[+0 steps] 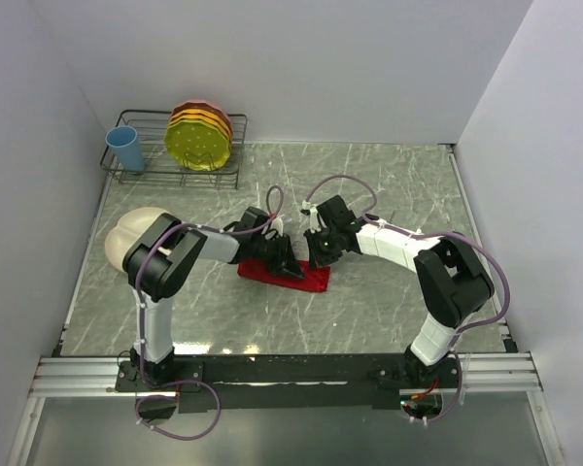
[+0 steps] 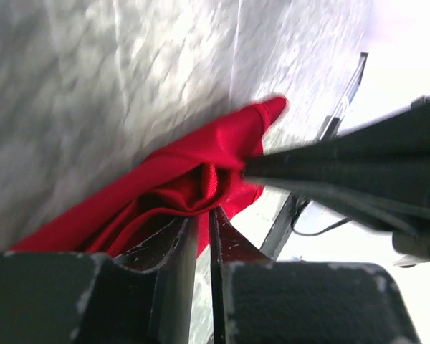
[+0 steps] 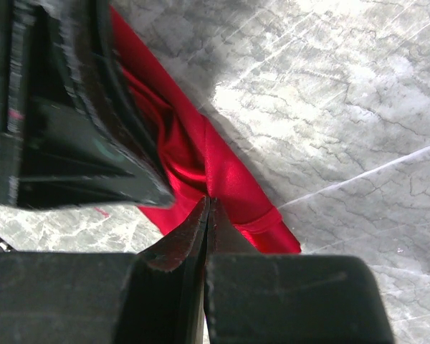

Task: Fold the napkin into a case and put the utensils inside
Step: Stuff the top corner of the smaller-rectangle-folded napkin into the folded napkin.

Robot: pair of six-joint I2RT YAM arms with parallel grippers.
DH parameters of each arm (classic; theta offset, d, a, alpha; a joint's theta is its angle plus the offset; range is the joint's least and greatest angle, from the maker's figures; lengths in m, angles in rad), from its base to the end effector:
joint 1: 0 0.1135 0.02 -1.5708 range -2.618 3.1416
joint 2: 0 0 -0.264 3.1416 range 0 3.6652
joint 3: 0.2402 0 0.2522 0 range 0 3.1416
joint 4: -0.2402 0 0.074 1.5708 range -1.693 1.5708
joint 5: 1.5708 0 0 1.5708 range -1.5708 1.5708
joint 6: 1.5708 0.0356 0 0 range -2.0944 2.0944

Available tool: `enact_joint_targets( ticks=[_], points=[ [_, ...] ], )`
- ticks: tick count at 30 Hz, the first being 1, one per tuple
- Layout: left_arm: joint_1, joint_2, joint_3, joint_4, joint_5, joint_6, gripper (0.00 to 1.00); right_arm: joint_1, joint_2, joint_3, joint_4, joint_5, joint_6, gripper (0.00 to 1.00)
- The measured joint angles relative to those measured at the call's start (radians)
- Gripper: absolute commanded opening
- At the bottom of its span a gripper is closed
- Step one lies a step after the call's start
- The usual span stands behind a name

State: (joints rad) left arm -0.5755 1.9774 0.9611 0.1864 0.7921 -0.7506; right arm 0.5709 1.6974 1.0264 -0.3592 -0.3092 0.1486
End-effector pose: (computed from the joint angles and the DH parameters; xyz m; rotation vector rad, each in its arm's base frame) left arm 0.2976 -0.2233 0.1063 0.1957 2.6593 -1.4966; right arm 0.2786 0.1918 0.1775 -0.6721 2.5859 0.6497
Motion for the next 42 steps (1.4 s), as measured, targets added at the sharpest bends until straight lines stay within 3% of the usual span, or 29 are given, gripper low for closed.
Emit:
enact_joint_targets(
  ticks=[9,13,20,24,27,29,34,38,42],
  points=[
    [-0.007,0.065,0.021,0.103,0.032,-0.102,0.21,0.001,0.01,0.0,0.0,-0.01,0.0,0.0],
    [0.001,0.068,0.02,0.13,0.045,-0.128,0.36,-0.002,0.055,0.005,-0.001,0.004,0.0,0.0],
    [0.076,-0.046,0.01,0.029,0.048,-0.026,0.45,-0.016,0.106,0.07,-0.042,0.008,-0.008,0.0],
    [0.166,-0.165,0.04,-0.145,0.054,0.167,0.54,-0.019,0.116,0.086,-0.061,0.001,-0.016,0.0],
    [0.218,-0.186,0.135,-0.336,0.055,0.399,0.61,-0.02,0.122,0.096,-0.072,-0.006,-0.028,0.03],
    [0.245,-0.185,0.23,-0.505,0.038,0.636,0.66,-0.02,0.124,0.101,-0.078,-0.013,-0.04,0.04],
    [0.256,-0.142,0.354,-0.743,-0.005,1.007,0.66,-0.02,0.124,0.104,-0.082,-0.023,-0.066,0.05],
    [0.255,-0.026,0.447,-0.859,-0.004,1.159,0.65,-0.02,0.125,0.115,-0.095,-0.024,-0.073,0.06],
    [0.251,0.064,0.46,-0.925,-0.004,1.218,0.56,-0.02,0.125,0.12,-0.099,-0.025,-0.077,0.09]
  ],
)
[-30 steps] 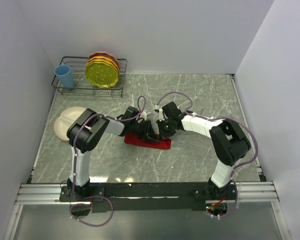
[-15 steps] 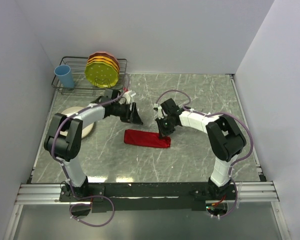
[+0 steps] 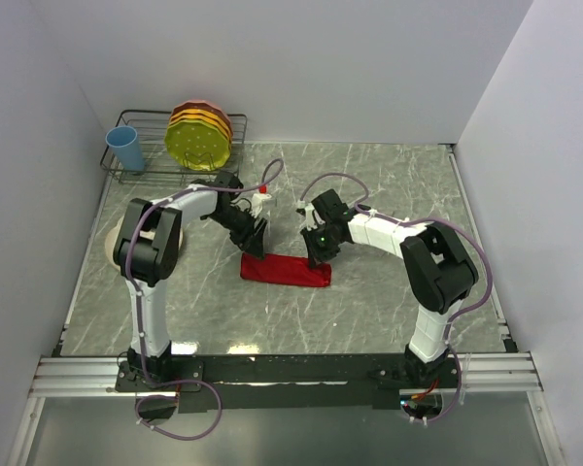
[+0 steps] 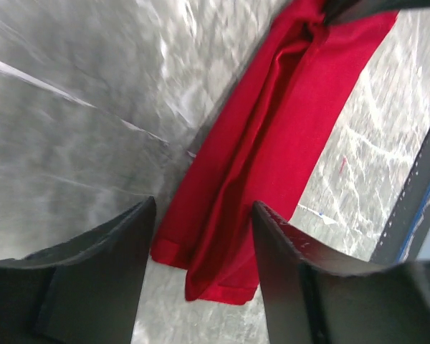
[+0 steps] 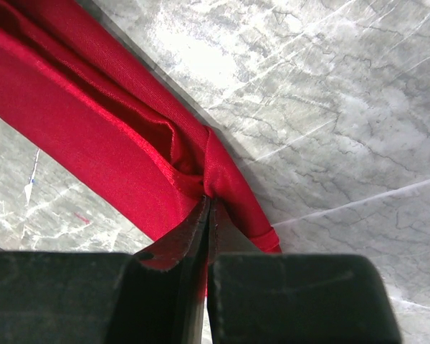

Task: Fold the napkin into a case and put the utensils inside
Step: Stuff the top corner of the smaller-rectangle-folded napkin into the folded napkin.

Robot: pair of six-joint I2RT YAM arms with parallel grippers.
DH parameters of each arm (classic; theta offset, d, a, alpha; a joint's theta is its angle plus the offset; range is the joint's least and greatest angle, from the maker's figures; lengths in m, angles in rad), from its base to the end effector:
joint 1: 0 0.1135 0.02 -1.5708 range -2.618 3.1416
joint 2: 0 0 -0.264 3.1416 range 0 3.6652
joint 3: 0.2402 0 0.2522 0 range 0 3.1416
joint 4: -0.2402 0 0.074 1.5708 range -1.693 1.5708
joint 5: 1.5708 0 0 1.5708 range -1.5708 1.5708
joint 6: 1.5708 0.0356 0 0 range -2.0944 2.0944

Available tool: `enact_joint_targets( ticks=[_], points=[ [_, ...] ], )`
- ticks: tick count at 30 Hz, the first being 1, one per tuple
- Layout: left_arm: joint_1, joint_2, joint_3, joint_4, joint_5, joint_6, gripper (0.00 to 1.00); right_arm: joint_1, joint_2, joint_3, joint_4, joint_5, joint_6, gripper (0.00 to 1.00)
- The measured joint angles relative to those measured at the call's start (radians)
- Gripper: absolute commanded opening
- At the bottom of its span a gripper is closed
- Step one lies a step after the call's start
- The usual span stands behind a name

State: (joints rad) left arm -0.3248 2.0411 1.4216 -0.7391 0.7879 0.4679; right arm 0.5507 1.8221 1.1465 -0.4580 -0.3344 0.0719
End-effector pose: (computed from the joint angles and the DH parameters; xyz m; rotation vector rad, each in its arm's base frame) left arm 0.3661 -0.1499 0.1586 1.1423 2.4226 -1.0890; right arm 0.3006 0.1983 0.1653 -0.7549 2.6564 0.6311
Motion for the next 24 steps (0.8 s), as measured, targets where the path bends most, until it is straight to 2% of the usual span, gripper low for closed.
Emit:
enact_joint_targets(
  ticks=[2,3,6,9,11,14,15,18,24],
  points=[
    [-0.006,0.019,0.0,-0.013,0.003,0.01,0.49,0.0,0.0,0.0,-0.001,-0.001,-0.003,0.12],
    [-0.01,0.02,0.0,-0.014,0.001,0.012,0.42,0.0,0.0,0.0,-0.001,-0.004,-0.003,0.16],
    [-0.024,0.025,0.0,-0.018,0.0,0.019,0.32,-0.007,0.0,0.001,-0.011,-0.026,-0.003,0.3],
    [-0.036,0.044,0.005,-0.018,0.0,0.018,0.26,-0.032,0.0,0.028,-0.052,-0.06,-0.006,0.41],
    [-0.04,0.053,0.018,-0.026,0.001,0.019,0.26,-0.058,-0.001,0.058,-0.076,-0.085,-0.011,0.5],
    [-0.043,0.063,0.04,-0.029,-0.002,0.024,0.34,-0.107,-0.001,0.124,-0.111,-0.13,-0.029,0.58],
    [-0.043,0.065,0.047,-0.029,-0.002,0.028,0.47,-0.119,-0.001,0.149,-0.121,-0.14,-0.045,0.6],
    [-0.044,0.065,0.055,-0.029,0.006,0.037,0.58,-0.146,0.002,0.212,-0.141,-0.165,-0.093,0.67],
    [-0.019,0.008,0.006,0.058,0.029,-0.006,0.64,-0.145,0.071,0.301,-0.193,-0.257,-0.197,0.73]
  ],
)
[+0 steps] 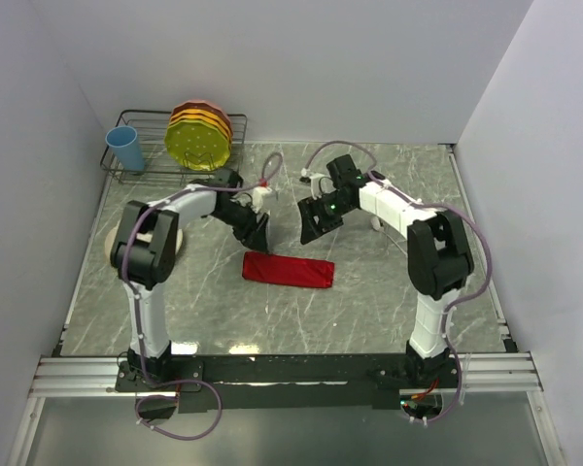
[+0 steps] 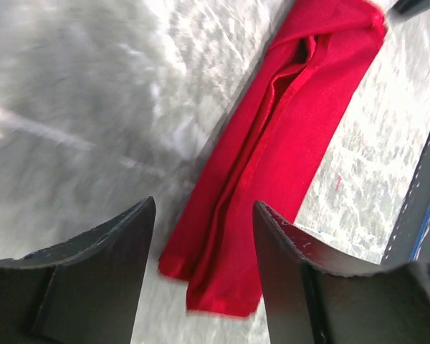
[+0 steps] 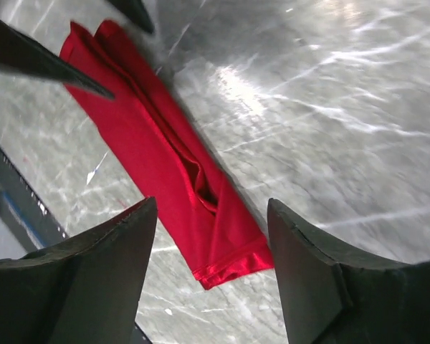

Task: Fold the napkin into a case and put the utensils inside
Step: Stuff the top corner of the smaller-rectangle-folded napkin into the folded napkin, then pick up the smaller rectangle-folded napkin from the center of the board.

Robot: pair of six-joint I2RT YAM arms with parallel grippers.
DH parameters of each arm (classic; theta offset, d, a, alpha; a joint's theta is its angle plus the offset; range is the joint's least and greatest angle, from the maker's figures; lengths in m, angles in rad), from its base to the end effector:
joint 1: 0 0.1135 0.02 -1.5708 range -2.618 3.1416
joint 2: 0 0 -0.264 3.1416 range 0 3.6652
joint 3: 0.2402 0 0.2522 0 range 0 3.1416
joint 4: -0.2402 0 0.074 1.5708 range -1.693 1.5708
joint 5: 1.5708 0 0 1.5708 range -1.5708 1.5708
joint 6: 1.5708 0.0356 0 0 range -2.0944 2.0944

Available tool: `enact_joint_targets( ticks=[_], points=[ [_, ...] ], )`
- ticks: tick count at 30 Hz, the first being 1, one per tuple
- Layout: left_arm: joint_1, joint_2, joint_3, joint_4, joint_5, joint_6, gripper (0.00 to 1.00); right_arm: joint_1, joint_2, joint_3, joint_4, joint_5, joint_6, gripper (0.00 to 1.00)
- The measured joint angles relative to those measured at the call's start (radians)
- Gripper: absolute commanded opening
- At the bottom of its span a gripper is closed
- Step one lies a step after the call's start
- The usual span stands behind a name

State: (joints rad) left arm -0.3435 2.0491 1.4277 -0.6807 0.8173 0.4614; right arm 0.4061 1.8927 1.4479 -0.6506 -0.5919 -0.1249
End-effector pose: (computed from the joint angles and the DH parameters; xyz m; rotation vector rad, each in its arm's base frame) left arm 0.3695 -0.1597 0.1592 1.1667 2.3494 -1.1111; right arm 0.3577 0.1754 0.2206 -0.8750 2.4795 0.8807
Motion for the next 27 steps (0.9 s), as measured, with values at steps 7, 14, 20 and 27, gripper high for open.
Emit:
enact_joint_targets(
  ticks=[7,14,20,27],
  points=[
    [0.14,-0.216,-0.071,0.129,0.033,-0.122,0.64,0.03,0.13,0.085,-0.089,-0.07,-0.102,0.72],
    [0.222,-0.419,-0.132,0.177,0.033,-0.193,0.65,0.069,0.204,0.132,-0.15,-0.086,-0.184,0.66],
    [0.227,-0.475,-0.201,0.185,0.03,-0.225,0.65,0.073,0.268,0.158,-0.198,-0.108,-0.245,0.61],
    [0.229,-0.496,-0.241,0.199,0.023,-0.255,0.65,0.072,0.292,0.175,-0.231,-0.132,-0.28,0.51]
  ],
)
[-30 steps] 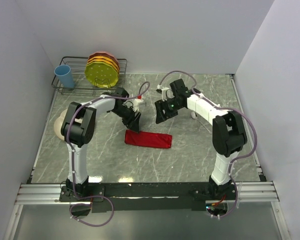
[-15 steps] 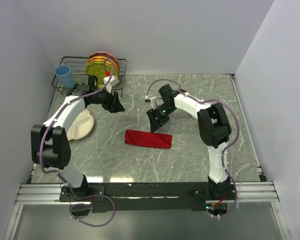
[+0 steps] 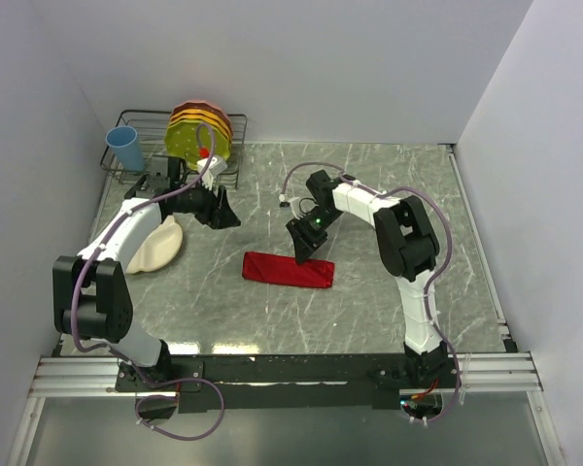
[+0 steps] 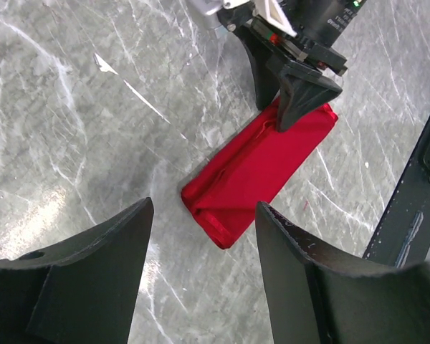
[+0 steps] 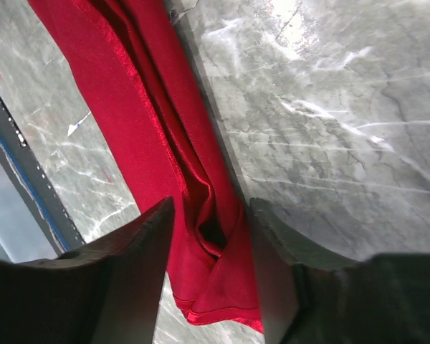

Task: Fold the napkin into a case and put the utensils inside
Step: Pick up the smaller rectangle-folded napkin from the center of the board.

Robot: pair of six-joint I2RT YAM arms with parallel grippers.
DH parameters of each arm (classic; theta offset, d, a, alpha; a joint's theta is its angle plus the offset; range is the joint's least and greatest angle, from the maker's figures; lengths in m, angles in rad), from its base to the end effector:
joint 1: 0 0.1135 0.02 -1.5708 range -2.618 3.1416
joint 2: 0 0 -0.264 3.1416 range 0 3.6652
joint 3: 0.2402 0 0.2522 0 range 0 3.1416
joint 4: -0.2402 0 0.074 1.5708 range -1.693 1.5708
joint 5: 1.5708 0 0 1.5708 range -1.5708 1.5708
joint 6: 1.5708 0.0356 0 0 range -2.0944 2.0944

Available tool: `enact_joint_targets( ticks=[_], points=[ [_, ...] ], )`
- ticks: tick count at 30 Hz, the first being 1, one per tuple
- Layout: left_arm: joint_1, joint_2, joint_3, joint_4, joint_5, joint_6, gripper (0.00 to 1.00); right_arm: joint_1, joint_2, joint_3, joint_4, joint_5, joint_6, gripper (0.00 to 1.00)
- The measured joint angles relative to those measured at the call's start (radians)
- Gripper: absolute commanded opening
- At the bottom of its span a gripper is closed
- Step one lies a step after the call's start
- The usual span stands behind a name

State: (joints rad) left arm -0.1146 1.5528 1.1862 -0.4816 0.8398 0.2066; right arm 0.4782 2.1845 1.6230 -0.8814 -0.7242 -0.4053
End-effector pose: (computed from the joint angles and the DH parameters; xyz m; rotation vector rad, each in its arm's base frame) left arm 0.3249 -0.0641 0.2723 0.7258 2.1347 -0.9529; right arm 0.3657 0.2161 0.1498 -1.2798 2.5447 1.0846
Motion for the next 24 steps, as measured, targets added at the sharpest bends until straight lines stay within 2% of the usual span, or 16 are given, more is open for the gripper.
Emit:
enact_joint_targets(
  ticks=[7,9,12,13,16,24],
  points=[
    [0.004,-0.013,-0.005,0.006,-0.002,-0.009,0.65,-0.001,0.029,0.016,-0.033,-0.037,-0.013,0.33],
    [0.007,-0.013,-0.005,0.006,-0.003,-0.008,0.65,-0.001,0.037,0.02,-0.042,-0.042,-0.013,0.31],
    [0.015,-0.013,-0.004,0.005,-0.004,-0.008,0.65,-0.002,0.043,0.024,-0.051,-0.045,-0.013,0.2],
    [0.019,-0.013,-0.004,0.005,-0.004,-0.008,0.65,-0.004,0.044,0.026,-0.057,-0.045,-0.013,0.13],
    [0.032,-0.013,-0.004,0.006,-0.003,-0.01,0.66,-0.006,0.044,0.031,-0.064,-0.047,-0.016,0.0],
    [0.089,-0.01,-0.004,0.027,0.0,-0.055,0.66,-0.007,0.035,0.032,-0.064,-0.044,-0.002,0.0]
  ],
)
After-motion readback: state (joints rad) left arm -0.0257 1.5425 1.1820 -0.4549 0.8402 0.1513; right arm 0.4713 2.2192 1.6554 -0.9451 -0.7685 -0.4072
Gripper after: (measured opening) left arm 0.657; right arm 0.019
